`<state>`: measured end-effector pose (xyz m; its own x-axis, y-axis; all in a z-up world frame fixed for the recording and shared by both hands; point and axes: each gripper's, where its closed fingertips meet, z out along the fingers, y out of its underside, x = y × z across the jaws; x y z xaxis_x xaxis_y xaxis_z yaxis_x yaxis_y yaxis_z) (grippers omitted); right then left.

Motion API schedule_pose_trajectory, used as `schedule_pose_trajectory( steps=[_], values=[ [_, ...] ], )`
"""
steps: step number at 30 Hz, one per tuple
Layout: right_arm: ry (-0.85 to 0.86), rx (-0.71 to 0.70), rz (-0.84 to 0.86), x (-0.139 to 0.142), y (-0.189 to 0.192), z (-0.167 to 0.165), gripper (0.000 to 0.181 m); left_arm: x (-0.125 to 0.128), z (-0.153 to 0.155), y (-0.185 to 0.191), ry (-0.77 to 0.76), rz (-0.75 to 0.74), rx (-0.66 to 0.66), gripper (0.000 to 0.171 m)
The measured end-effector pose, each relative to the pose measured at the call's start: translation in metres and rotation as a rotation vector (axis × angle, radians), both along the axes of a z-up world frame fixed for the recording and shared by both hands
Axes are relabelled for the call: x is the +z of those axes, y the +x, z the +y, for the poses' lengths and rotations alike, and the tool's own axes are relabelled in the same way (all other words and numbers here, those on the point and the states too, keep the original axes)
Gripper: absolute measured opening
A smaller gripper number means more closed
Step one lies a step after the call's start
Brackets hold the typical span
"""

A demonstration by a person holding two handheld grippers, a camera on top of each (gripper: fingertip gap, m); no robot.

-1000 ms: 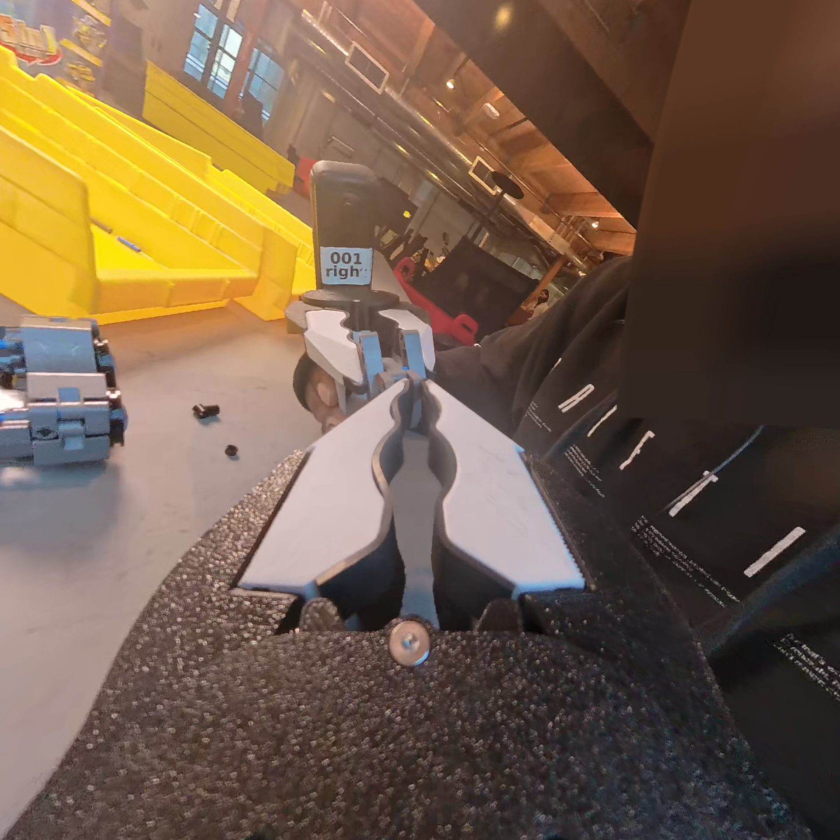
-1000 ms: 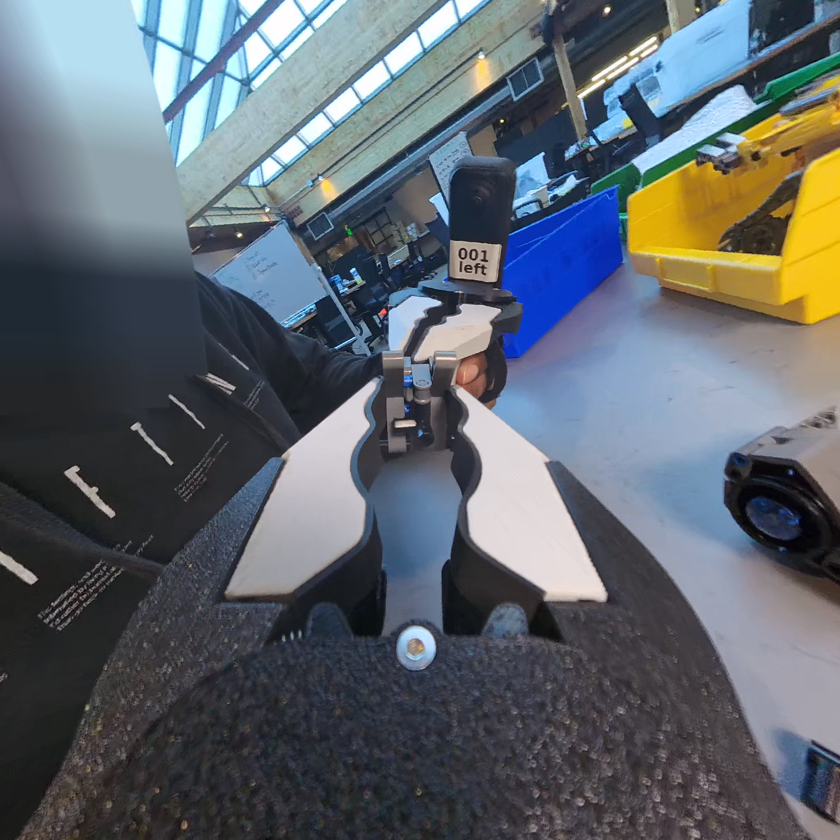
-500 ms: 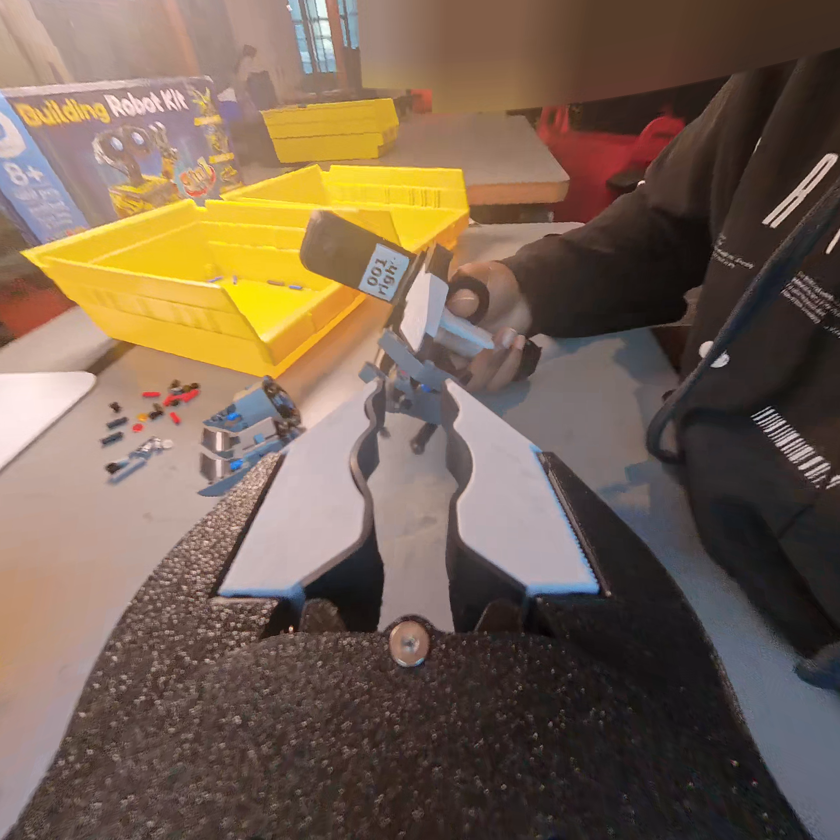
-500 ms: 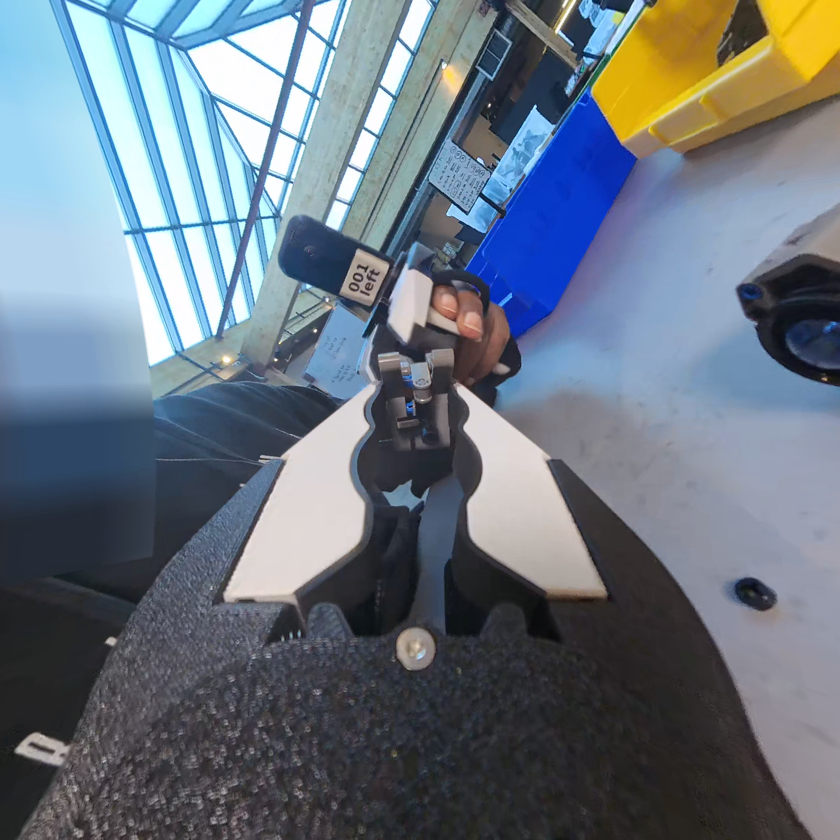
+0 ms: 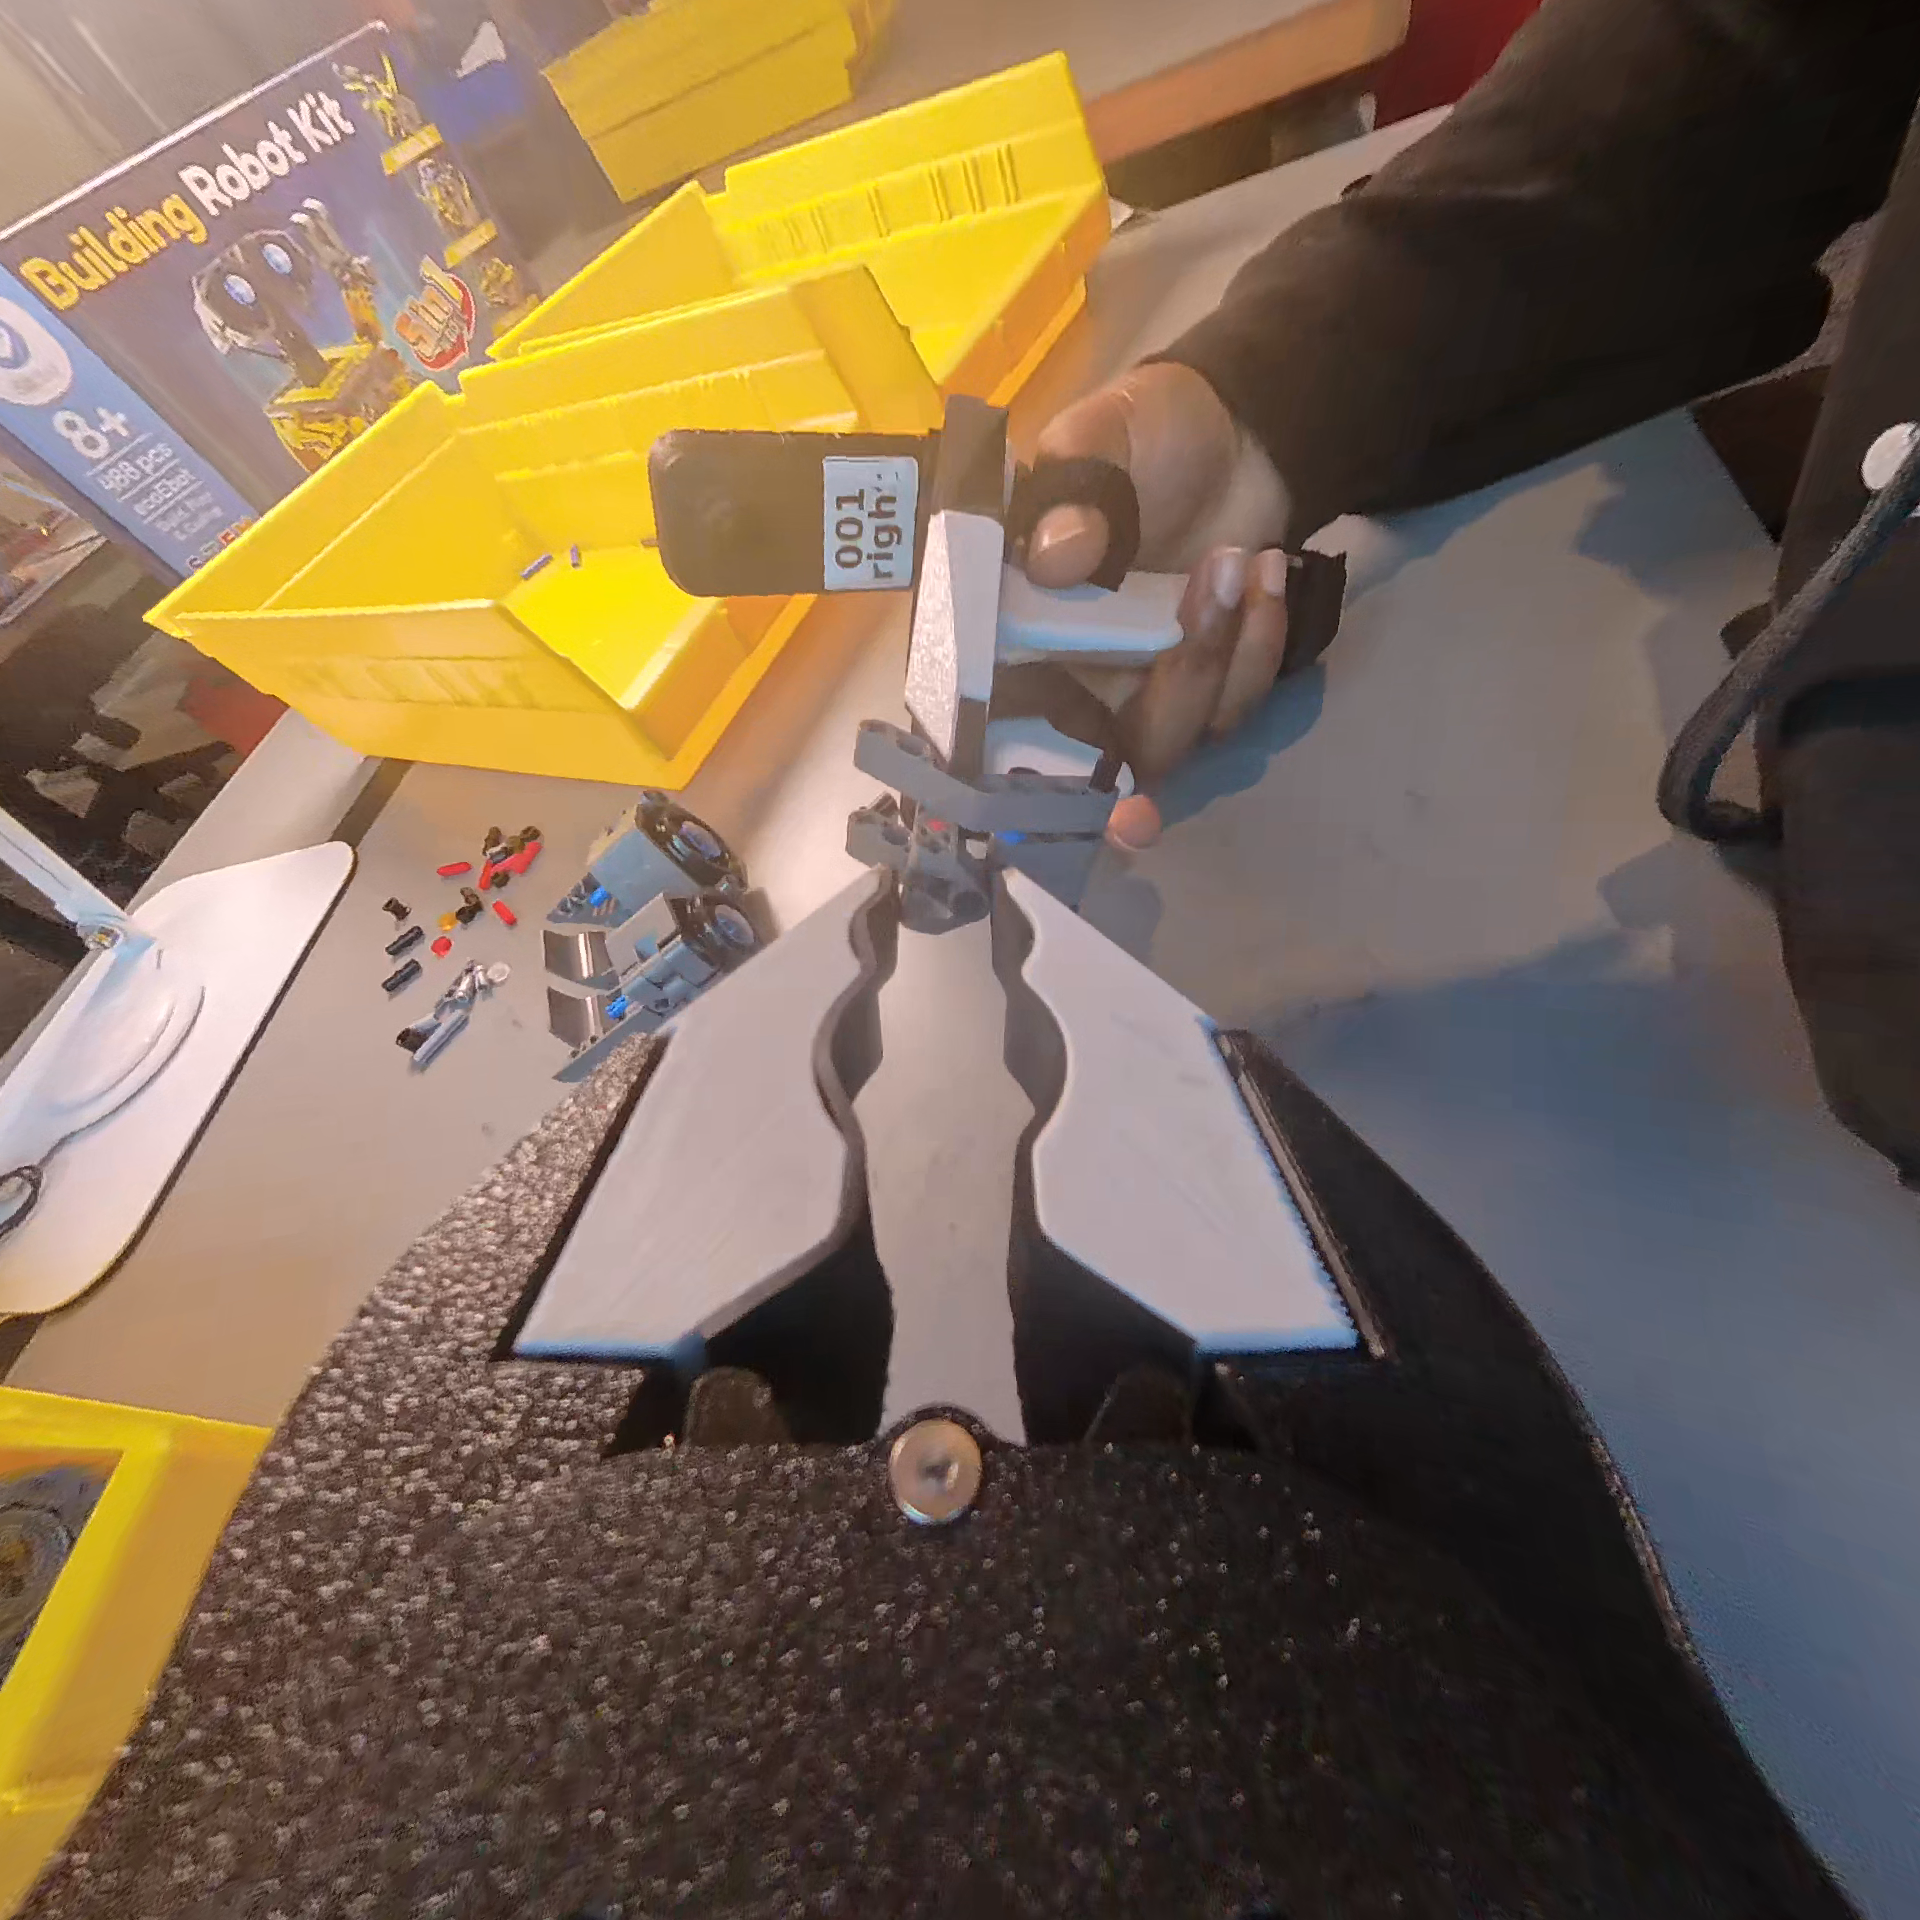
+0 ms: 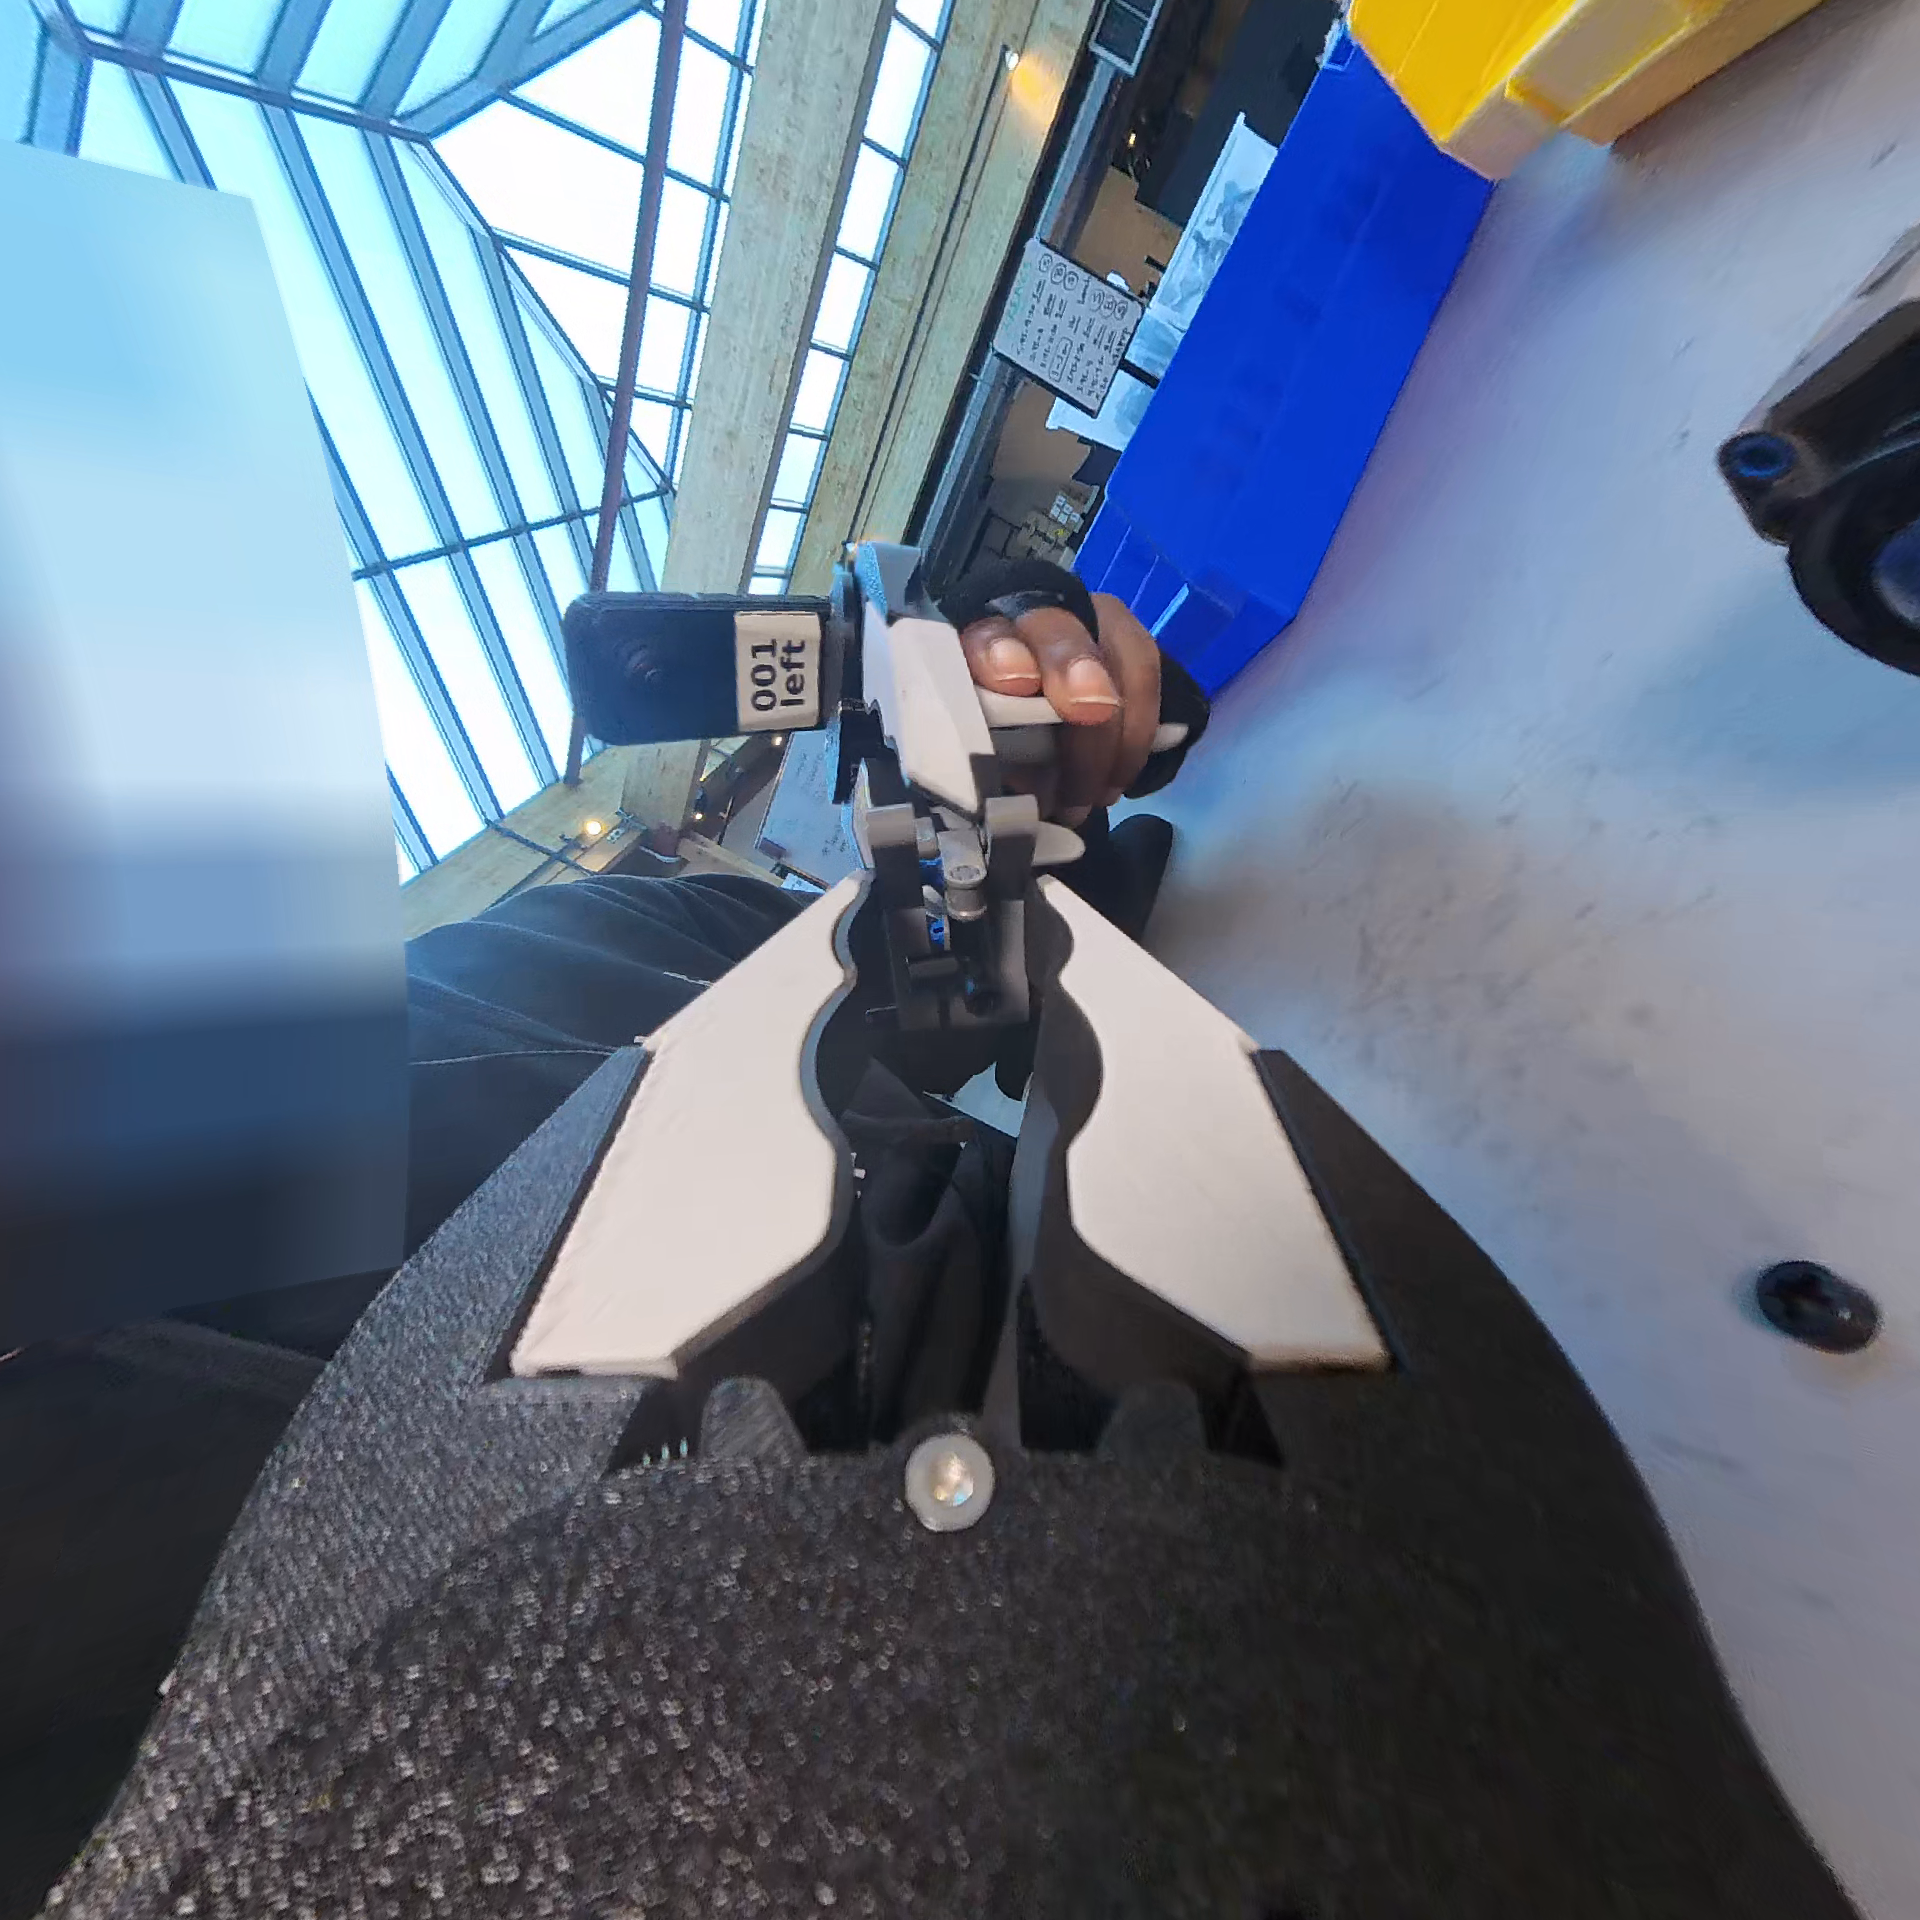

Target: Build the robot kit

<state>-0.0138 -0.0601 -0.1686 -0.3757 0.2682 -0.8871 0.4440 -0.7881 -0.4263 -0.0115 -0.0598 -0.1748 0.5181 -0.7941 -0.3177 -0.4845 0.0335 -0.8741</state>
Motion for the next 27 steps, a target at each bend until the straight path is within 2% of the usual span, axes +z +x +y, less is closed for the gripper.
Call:
schedule_pose_trajectory(
  steps=[3, 6, 9, 12, 15, 17, 19, 21, 27],
  values=[
    [0.028, -0.029, 0.008, 0.002, -0.001, 0.005, 0.026, 0.001, 0.005, -0.002, -0.020, -0.026, 0.047, 0.016],
    [0.192, -0.099, -0.007, -0.002, -0.005, 0.010, 0.029, -0.002, 0.013, -0.006, -0.004, 0.009, 0.106, 0.016],
    [0.451, -0.169, -0.055, -0.008, -0.009, 0.012, 0.039, -0.008, 0.019, -0.010, 0.003, 0.064, 0.165, 0.015],
    [0.812, -0.306, -0.117, -0.018, -0.012, 0.028, 0.033, -0.014, 0.025, -0.013, 0.011, 0.130, 0.224, 0.015],
    [0.988, -0.347, -0.140, -0.019, -0.011, 0.034, 0.026, -0.019, 0.027, -0.012, 0.006, 0.169, 0.256, 0.015],
    [1.021, -0.348, -0.145, -0.020, -0.010, 0.034, 0.023, -0.021, 0.027, -0.012, -0.011, 0.164, 0.259, 0.014],
    [0.975, -0.318, -0.145, -0.022, -0.009, 0.031, 0.018, -0.022, 0.025, -0.010, -0.024, 0.147, 0.242, 0.014],
    [0.930, -0.286, -0.117, -0.021, -0.007, 0.027, 0.010, -0.019, 0.021, -0.007, -0.055, 0.072, 0.208, 0.013],
    [0.773, -0.252, -0.010, -0.004, -0.002, 0.018, 0.007, 0.004, 0.012, -0.001, -0.115, -0.190, 0.105, 0.013]
  ],
)
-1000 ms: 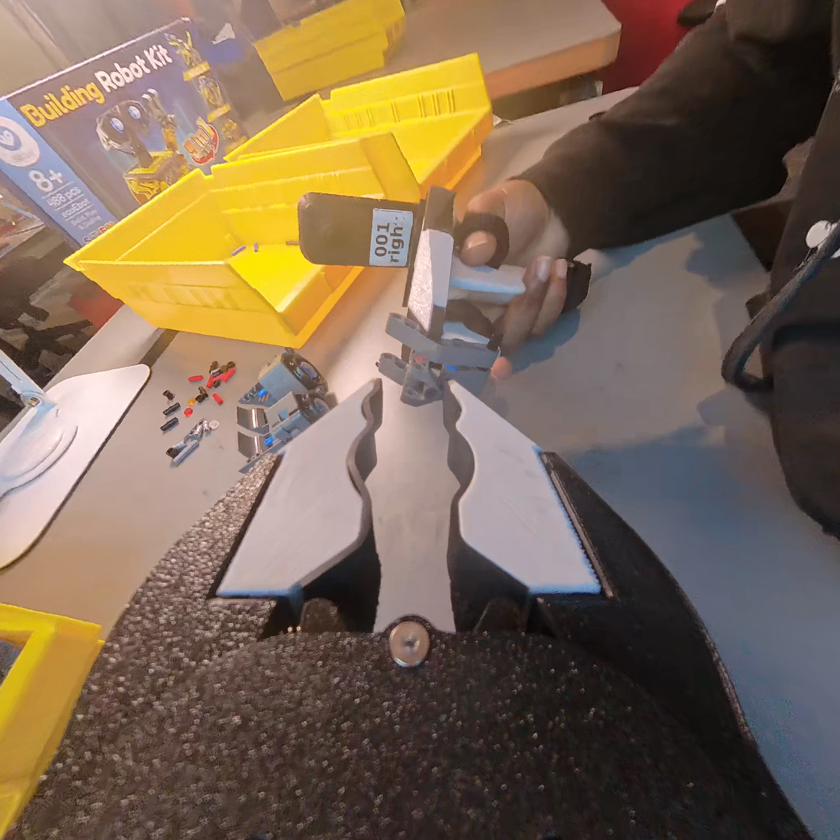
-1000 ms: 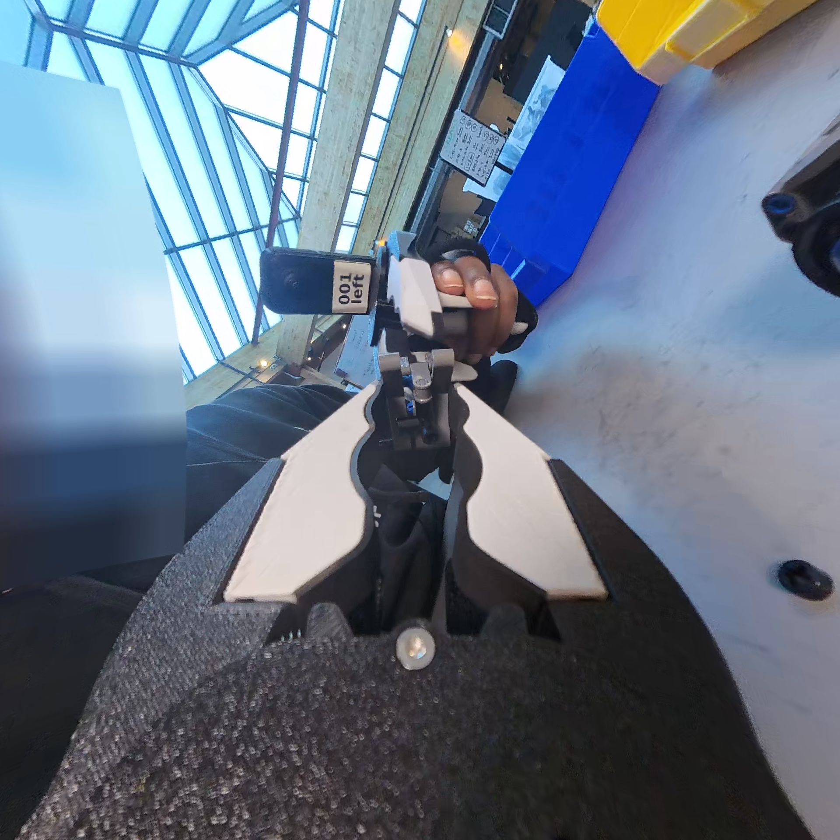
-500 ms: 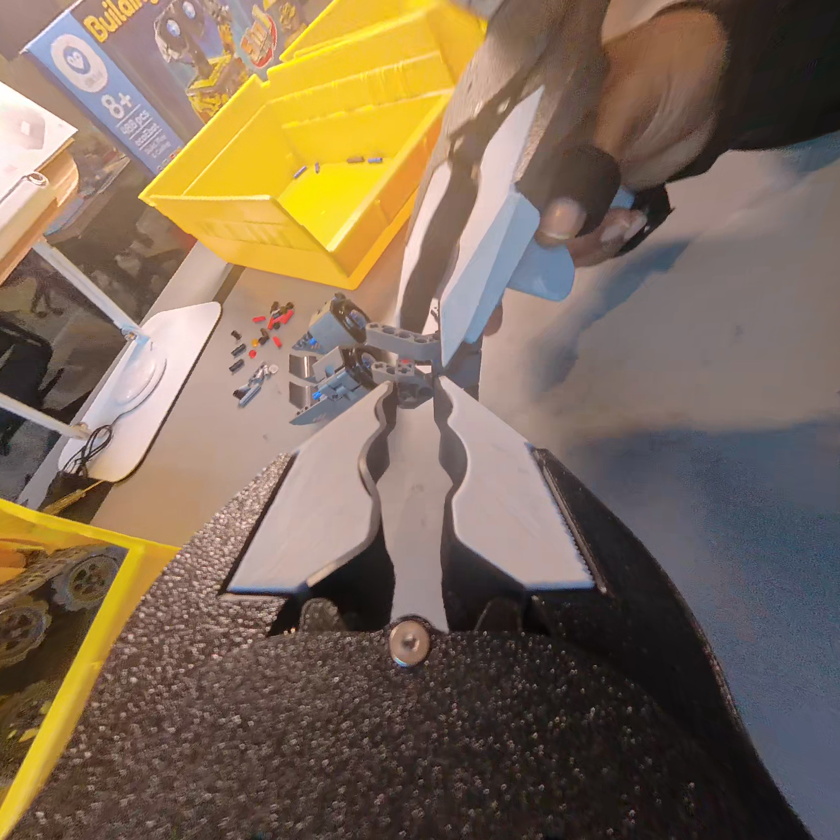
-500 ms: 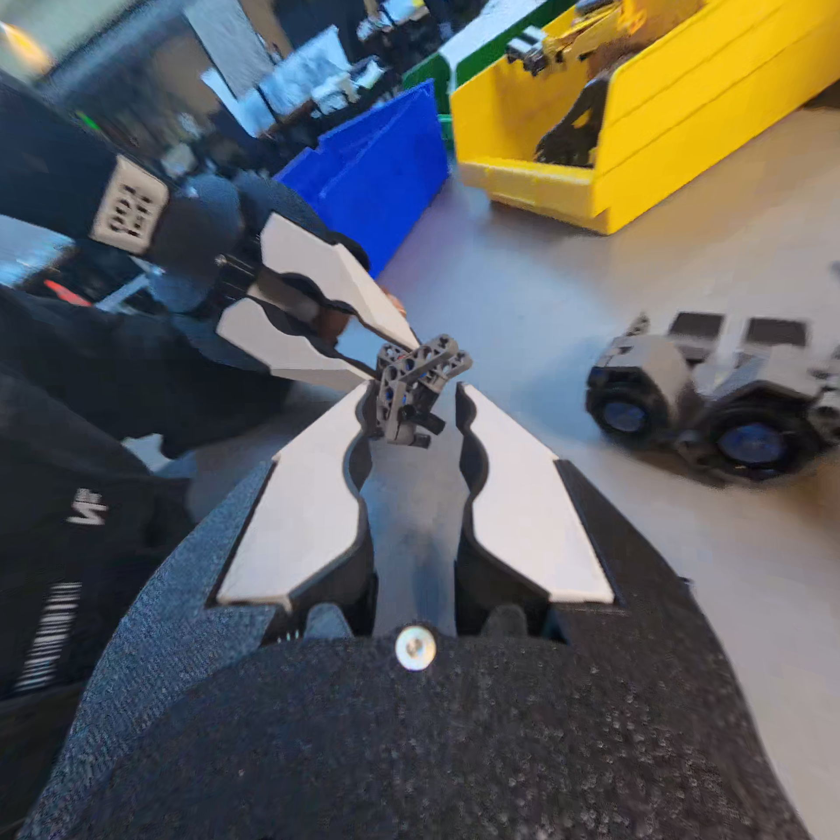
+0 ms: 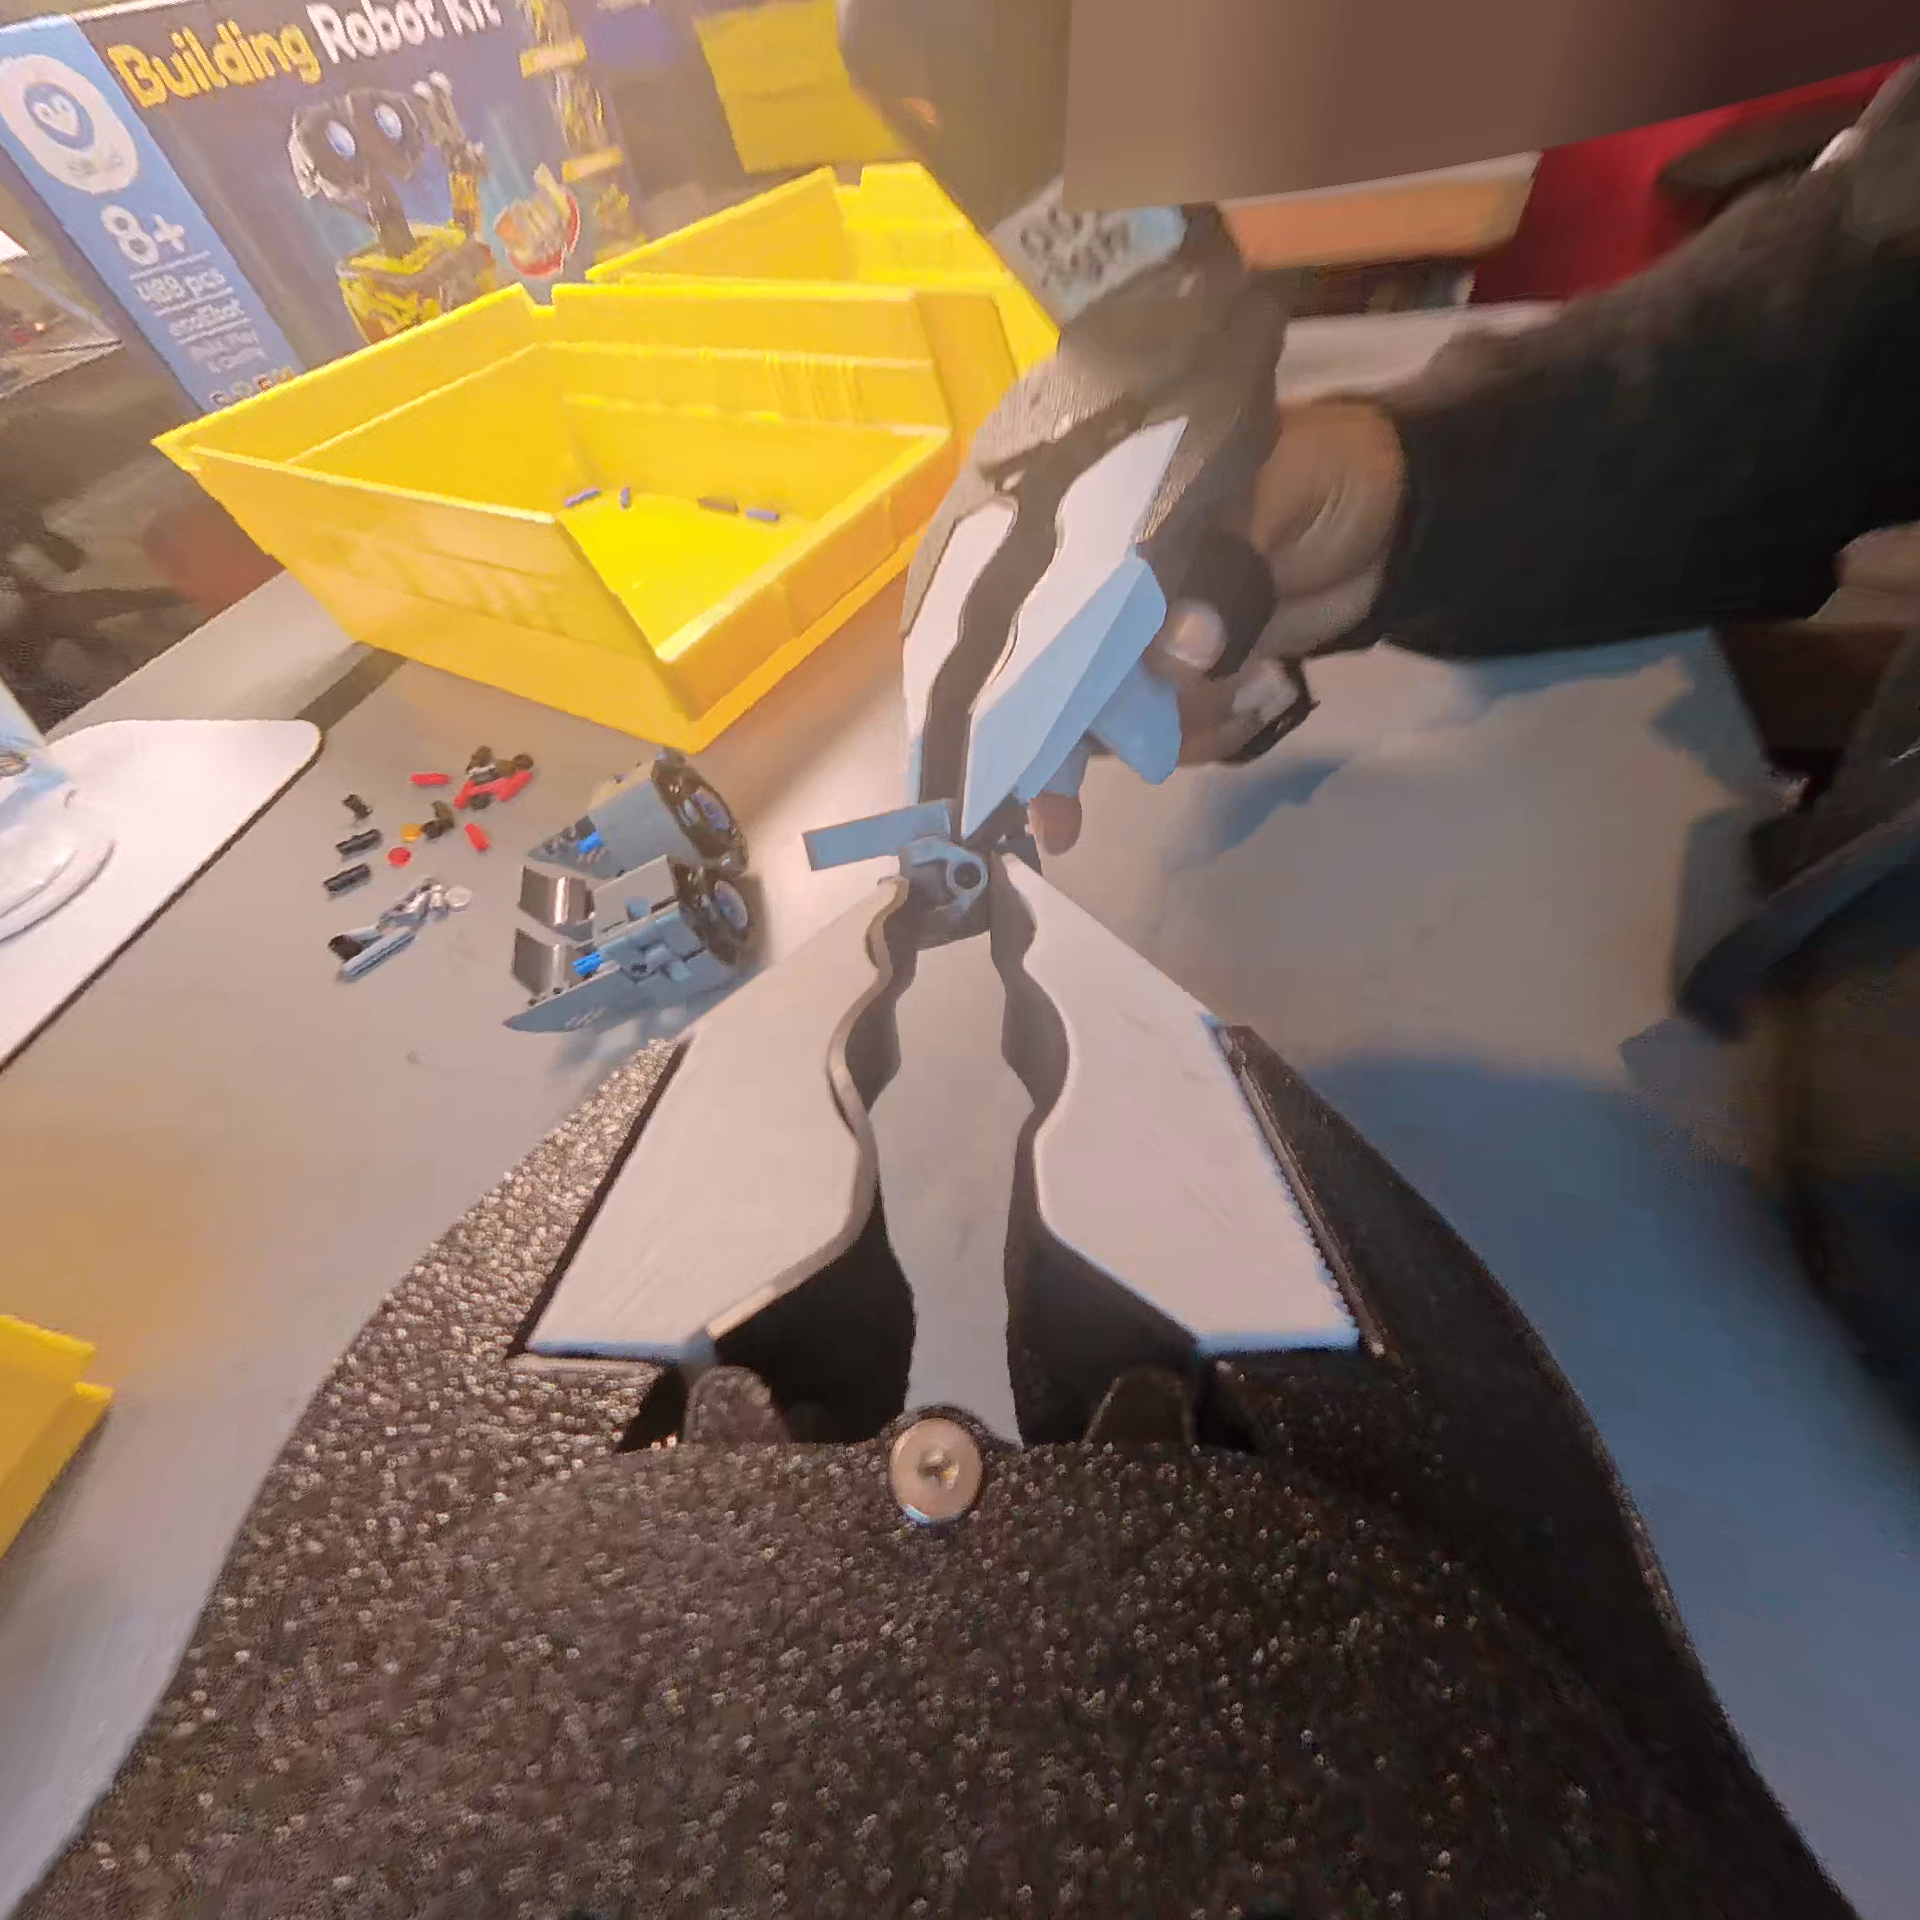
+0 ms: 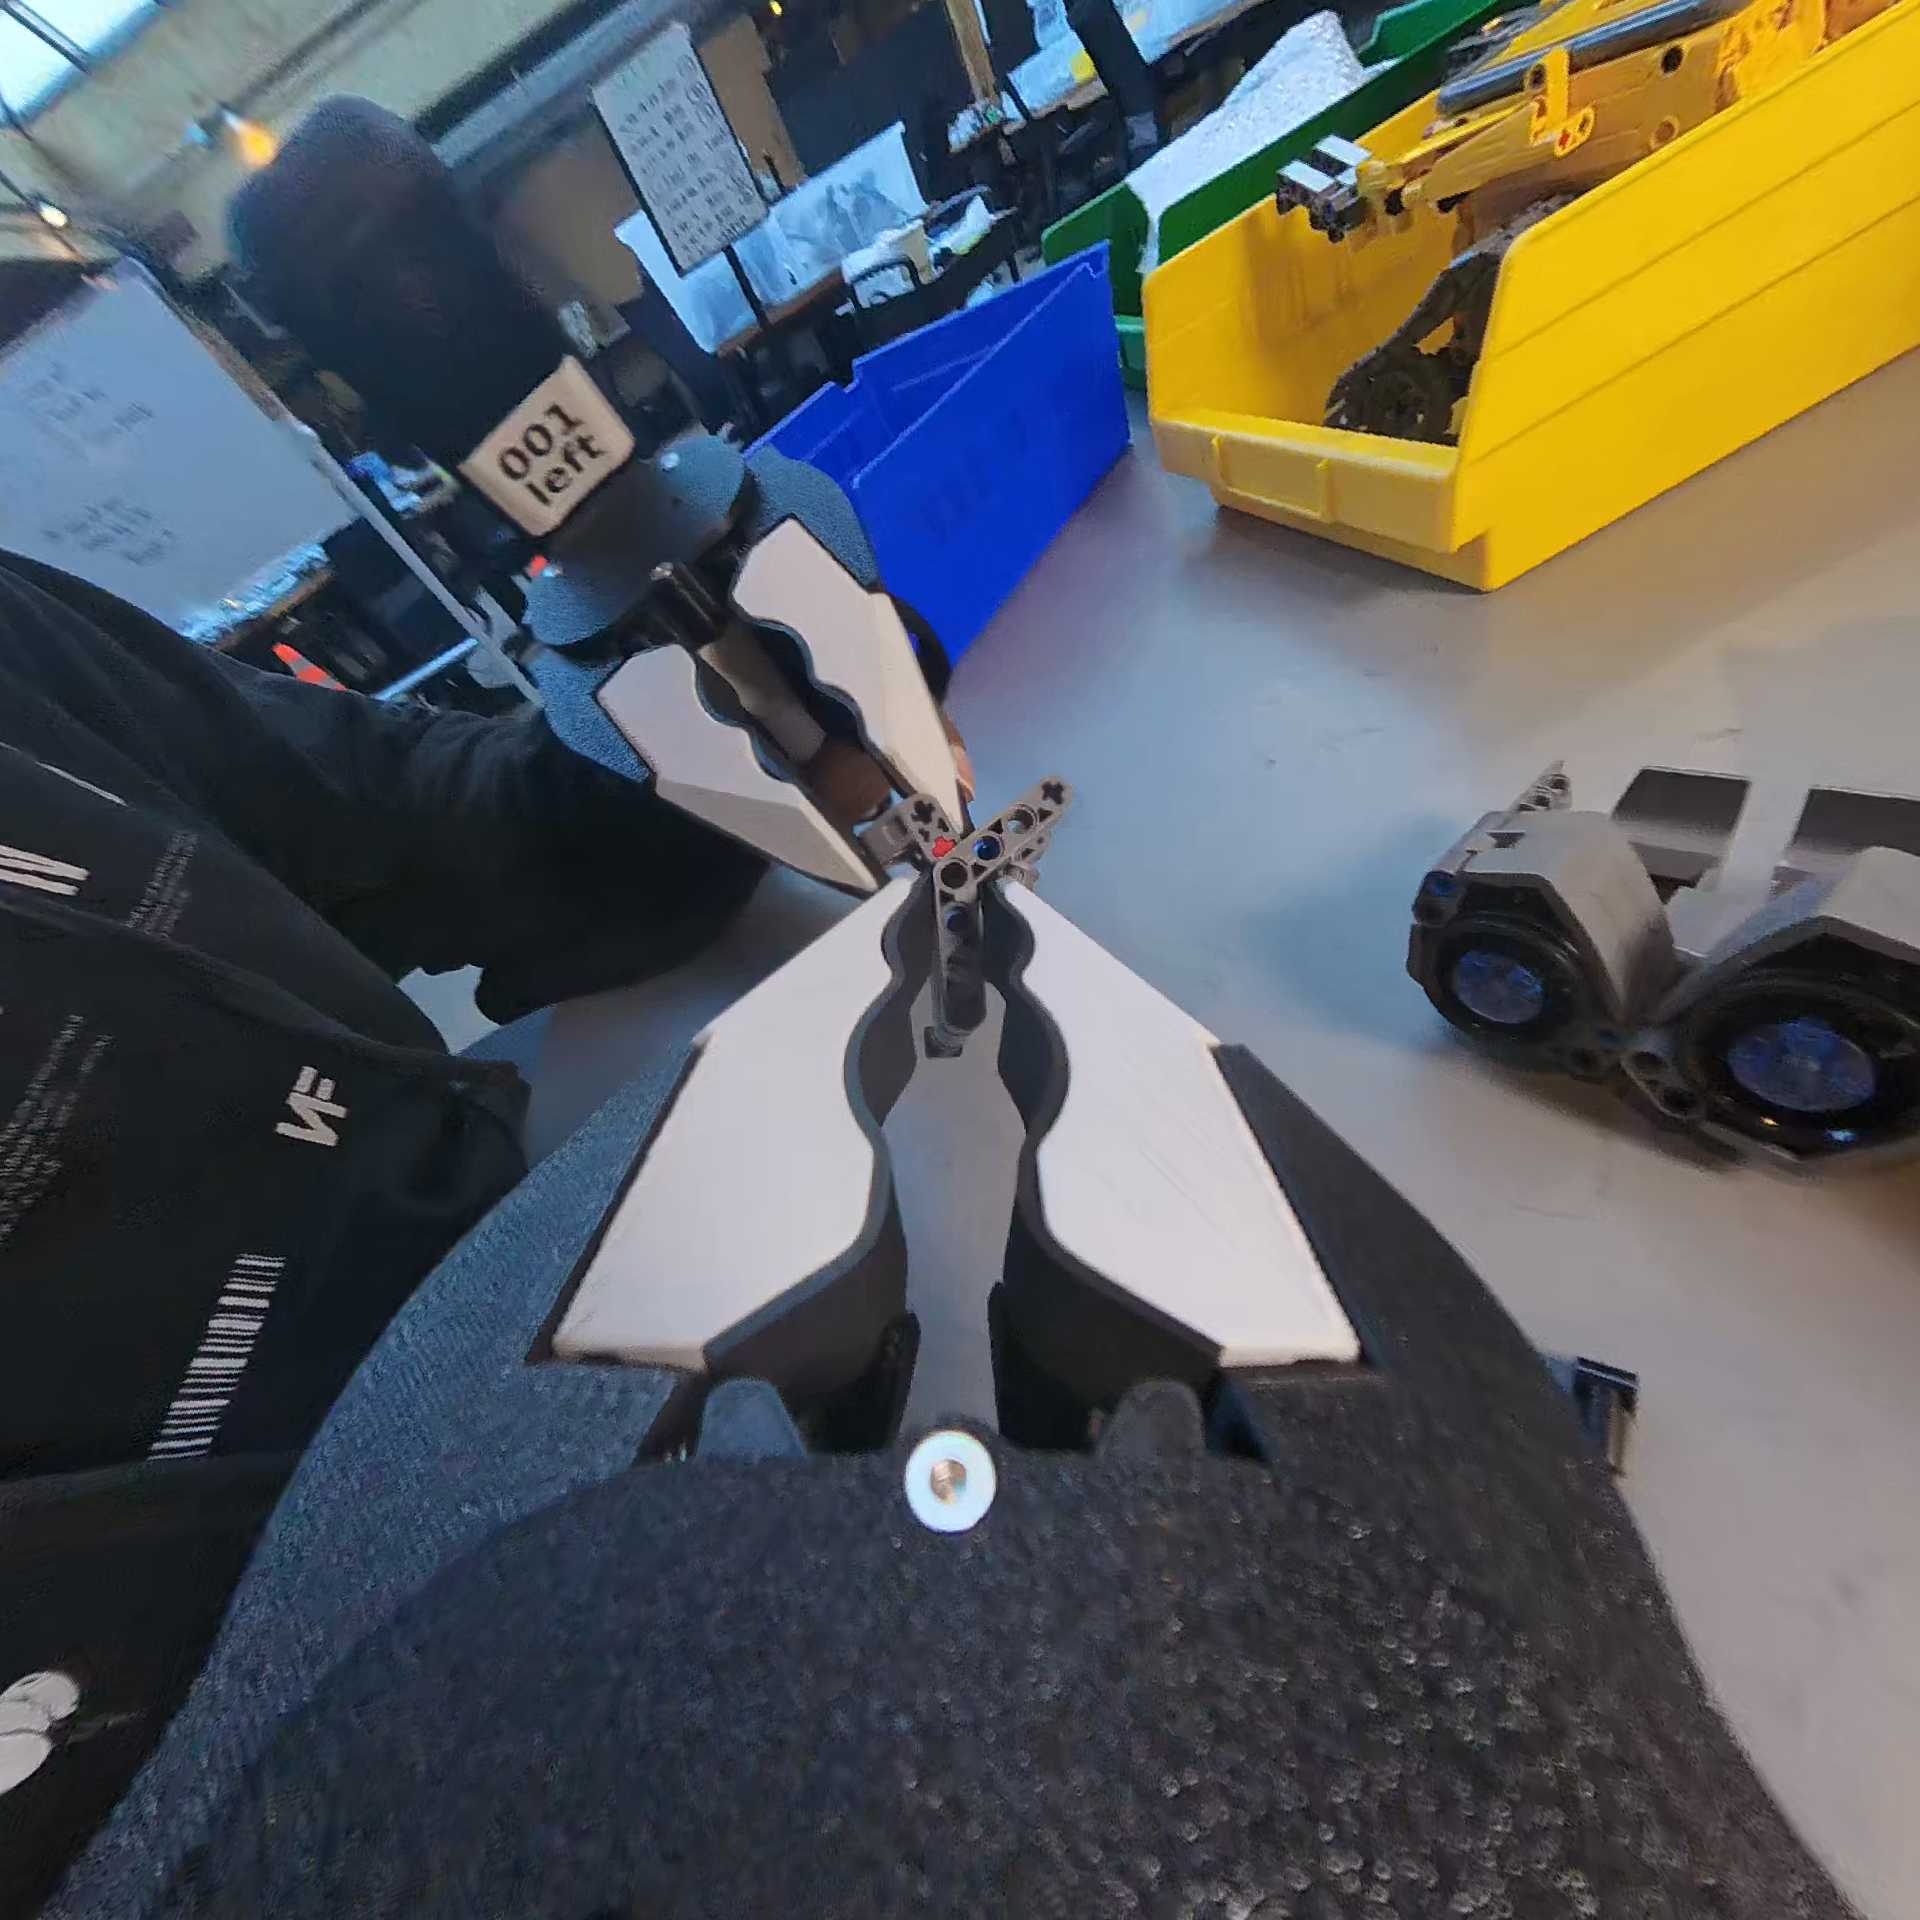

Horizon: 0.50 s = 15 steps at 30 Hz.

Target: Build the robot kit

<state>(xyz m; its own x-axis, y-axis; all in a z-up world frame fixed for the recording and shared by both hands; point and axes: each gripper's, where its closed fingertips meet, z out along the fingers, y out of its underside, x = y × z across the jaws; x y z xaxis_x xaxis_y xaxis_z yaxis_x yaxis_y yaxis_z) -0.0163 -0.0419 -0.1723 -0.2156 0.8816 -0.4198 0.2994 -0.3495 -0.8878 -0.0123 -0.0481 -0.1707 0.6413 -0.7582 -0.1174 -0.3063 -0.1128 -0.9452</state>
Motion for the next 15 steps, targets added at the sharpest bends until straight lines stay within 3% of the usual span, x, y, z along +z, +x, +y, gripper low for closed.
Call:
schedule_pose_trajectory(
  steps=[3, 7, 10, 15],
  values=[
    [-0.105, 0.059, 0.051, 0.008, 0.002, -0.006, 0.006, 0.011, -0.005, 0.002, -0.008, -0.115, -0.050, 0.012],
    [-0.103, 0.102, 0.117, 0.018, 0.004, -0.011, 0.006, 0.024, -0.011, 0.004, -0.007, -0.241, -0.122, 0.012],
    [0.070, 0.063, 0.097, 0.014, 0.003, -0.006, 0.006, 0.016, -0.007, 0.003, -0.047, -0.246, -0.130, 0.014],
    [0.397, -0.069, -0.006, -0.003, 0.000, 0.011, 0.007, -0.002, 0.006, -0.006, -0.027, -0.062, -0.012, 0.018]
  ],
)
